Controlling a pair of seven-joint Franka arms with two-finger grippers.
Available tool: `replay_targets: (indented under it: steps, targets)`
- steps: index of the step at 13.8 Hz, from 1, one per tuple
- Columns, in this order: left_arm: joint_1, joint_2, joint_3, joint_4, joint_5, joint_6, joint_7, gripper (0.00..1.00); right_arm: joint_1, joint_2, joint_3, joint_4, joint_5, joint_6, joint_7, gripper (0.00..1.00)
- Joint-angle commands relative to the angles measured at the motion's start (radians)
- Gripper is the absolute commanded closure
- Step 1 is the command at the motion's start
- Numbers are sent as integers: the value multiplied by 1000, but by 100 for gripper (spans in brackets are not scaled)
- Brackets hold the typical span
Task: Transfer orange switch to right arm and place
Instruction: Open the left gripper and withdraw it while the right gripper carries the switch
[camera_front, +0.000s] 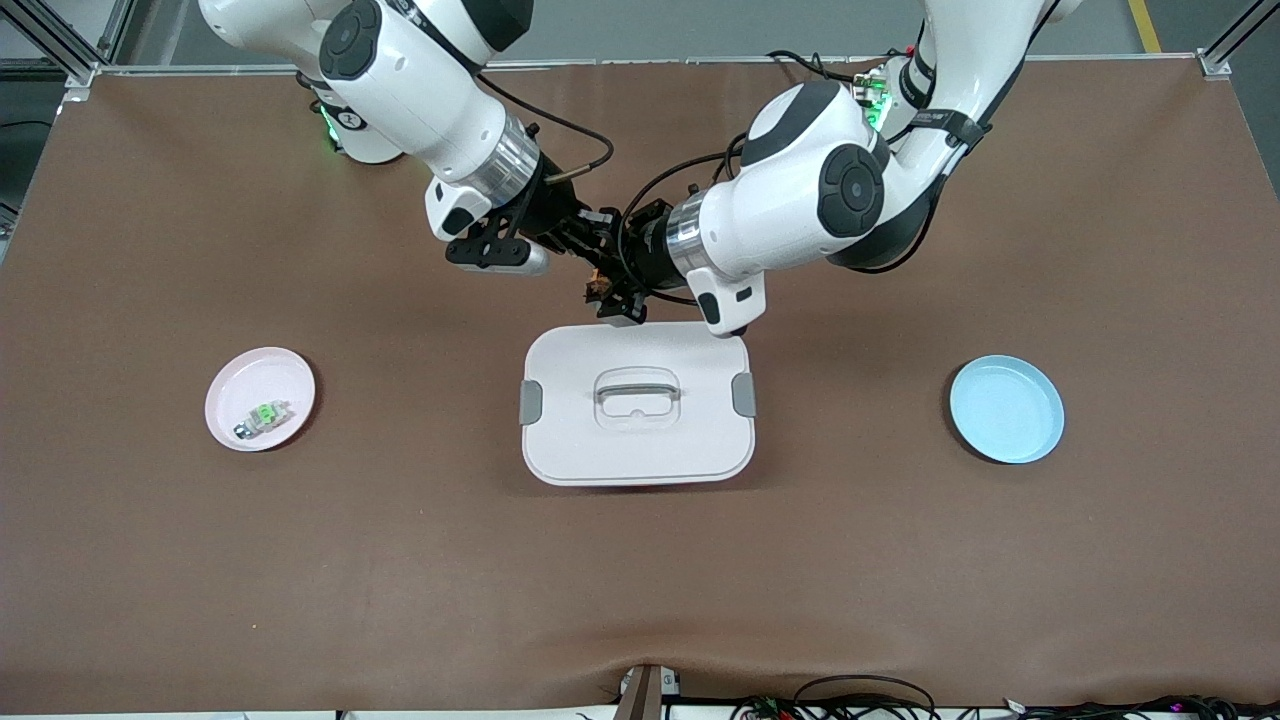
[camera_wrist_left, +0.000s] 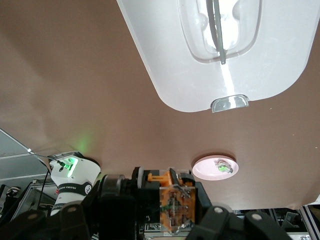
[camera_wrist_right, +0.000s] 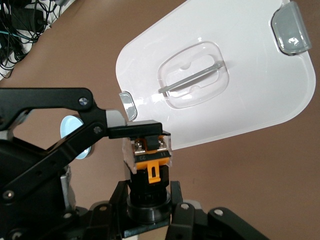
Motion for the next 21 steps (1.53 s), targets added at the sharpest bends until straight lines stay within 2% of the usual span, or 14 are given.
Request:
replay_targets:
  steps: [1,6,9,11,13,14,16,18,21]
  targets:
    - [9,-10,6,27,-6,3,-13,0,8,7,-3,9,29,-8,0,100]
    - [32,-36,11,27,23,-12,-9,0,0,7,-4,15,29,-16,-3,100]
    - [67,-76,11,25,151,-49,-7,0,-11,2,-7,21,18,-31,-44,100]
    - [116,-91,6,27,254,-127,2,0,-35,-1,-10,21,12,-101,-150,100]
    - [148,-113,9,25,352,-150,80,0,-70,-13,-15,21,-10,-172,-286,100]
    - [165,-125,9,21,389,-168,138,0,-89,-19,-14,23,-60,-212,-331,100]
    - [213,-148,11,18,466,-256,285,0,-101,-27,-14,38,-216,-282,-415,100]
    - [294,-183,11,16,515,-338,458,0,-101,-28,-15,49,-350,-330,-489,100]
    - [446,-211,9,16,552,-374,736,0,-129,-53,-18,47,-474,-385,-639,100]
